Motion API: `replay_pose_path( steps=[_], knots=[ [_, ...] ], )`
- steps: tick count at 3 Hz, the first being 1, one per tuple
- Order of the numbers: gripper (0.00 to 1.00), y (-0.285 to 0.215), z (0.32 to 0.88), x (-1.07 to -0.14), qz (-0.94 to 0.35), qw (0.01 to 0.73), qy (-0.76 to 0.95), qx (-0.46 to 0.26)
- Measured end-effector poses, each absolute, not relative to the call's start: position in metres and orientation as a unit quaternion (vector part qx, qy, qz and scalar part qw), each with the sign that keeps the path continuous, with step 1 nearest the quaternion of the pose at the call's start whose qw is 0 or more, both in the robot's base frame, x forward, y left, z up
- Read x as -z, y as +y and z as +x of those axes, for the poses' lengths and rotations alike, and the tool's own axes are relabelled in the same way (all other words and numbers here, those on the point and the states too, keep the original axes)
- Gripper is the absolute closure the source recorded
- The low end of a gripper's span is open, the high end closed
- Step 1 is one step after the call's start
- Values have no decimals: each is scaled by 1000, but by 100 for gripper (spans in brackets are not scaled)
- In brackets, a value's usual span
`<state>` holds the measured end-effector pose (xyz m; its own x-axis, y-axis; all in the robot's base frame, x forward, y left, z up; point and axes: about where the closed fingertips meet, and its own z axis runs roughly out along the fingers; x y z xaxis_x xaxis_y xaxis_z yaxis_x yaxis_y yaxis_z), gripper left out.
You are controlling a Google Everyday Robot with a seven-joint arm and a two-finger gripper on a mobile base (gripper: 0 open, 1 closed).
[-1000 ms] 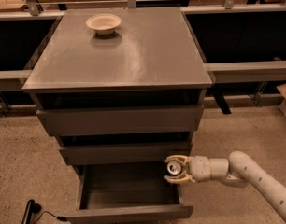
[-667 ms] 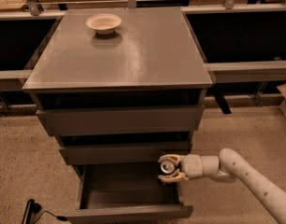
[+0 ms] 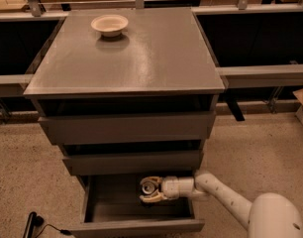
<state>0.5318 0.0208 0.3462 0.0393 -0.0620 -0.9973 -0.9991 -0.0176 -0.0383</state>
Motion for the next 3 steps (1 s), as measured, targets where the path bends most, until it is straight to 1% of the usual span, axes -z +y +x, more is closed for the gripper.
replay_pose_path(
  steps=[1, 3],
  knots=[
    [100, 29, 533, -281, -496, 502, 526, -475],
    [100, 25, 537, -260, -502, 489, 550, -454]
  ],
)
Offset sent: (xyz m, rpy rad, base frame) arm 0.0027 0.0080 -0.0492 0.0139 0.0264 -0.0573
